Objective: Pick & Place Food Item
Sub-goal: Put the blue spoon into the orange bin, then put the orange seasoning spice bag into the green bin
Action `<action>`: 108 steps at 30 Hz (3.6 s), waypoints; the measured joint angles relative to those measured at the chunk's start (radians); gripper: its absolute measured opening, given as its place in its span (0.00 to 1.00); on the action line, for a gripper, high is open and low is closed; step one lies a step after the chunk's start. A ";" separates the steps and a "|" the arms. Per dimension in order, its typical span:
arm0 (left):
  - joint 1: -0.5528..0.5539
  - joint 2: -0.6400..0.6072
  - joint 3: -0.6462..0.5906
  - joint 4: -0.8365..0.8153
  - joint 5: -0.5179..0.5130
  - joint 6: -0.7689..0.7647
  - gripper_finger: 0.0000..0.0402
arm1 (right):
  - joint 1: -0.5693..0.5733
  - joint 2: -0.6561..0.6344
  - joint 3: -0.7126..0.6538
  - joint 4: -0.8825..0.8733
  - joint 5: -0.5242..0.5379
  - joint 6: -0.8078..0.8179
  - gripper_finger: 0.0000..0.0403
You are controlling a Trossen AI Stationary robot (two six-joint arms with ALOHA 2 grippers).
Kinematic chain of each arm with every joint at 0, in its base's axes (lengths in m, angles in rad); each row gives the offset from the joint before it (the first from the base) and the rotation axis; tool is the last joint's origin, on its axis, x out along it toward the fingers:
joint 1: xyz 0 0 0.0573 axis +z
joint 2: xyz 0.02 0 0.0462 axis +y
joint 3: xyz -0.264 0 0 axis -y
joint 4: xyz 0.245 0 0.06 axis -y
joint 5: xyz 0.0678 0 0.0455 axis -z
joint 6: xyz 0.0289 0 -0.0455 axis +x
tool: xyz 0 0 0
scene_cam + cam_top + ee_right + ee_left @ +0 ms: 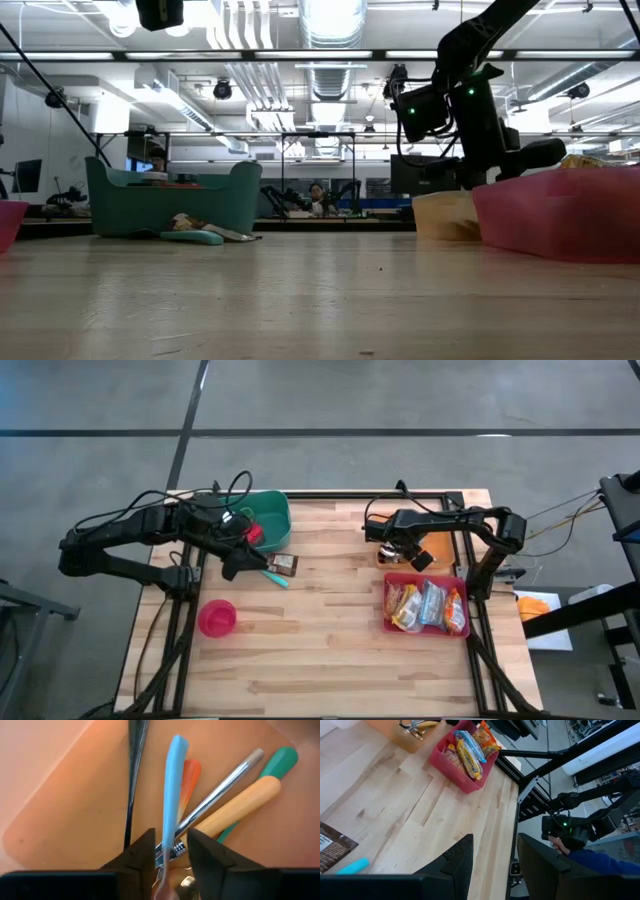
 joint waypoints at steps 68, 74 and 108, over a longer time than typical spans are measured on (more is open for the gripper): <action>0.100 0.304 -0.263 0.000 -0.323 -0.228 0.38 | 0.358 -0.014 0.359 0.020 0.303 -1.091 0.74; 0.115 0.372 -0.264 -0.026 -0.386 -0.234 0.38 | 0.369 -0.046 0.364 0.016 0.316 -1.103 0.74; 0.118 0.498 -0.415 0.110 -0.440 -0.277 0.38 | 0.373 -0.136 0.359 0.014 0.377 -1.209 0.74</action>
